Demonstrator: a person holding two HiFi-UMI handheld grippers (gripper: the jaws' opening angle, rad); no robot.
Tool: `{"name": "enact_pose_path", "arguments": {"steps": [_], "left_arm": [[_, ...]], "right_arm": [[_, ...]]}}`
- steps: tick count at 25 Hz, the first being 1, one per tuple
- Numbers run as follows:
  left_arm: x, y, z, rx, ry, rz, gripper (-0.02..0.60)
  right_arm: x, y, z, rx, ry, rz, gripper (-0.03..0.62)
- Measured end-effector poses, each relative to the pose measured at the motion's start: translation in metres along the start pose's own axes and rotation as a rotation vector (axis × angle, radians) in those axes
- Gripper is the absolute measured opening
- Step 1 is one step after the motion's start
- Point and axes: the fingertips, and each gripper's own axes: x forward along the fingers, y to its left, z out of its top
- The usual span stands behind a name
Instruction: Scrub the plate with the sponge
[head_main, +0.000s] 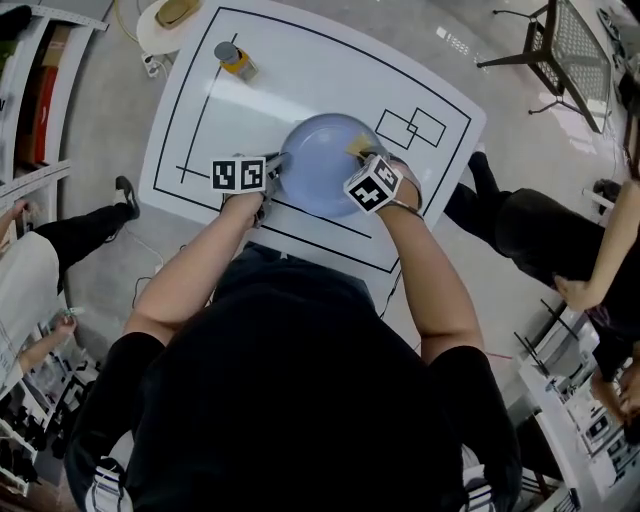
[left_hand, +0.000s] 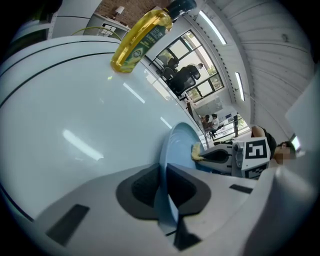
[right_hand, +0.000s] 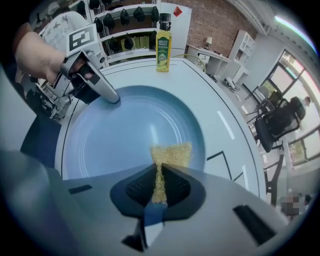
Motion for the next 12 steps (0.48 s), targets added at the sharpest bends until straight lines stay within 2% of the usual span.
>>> {"name": "enact_pose_path", "arguments": {"steps": [12], "left_arm": [[-0.002,0.003,0.006,-0.043,-0.032,0.02,0.032]], "right_arm": [[-0.012,0.055,-0.038,0.049,0.119,0.086,0.028]]}}
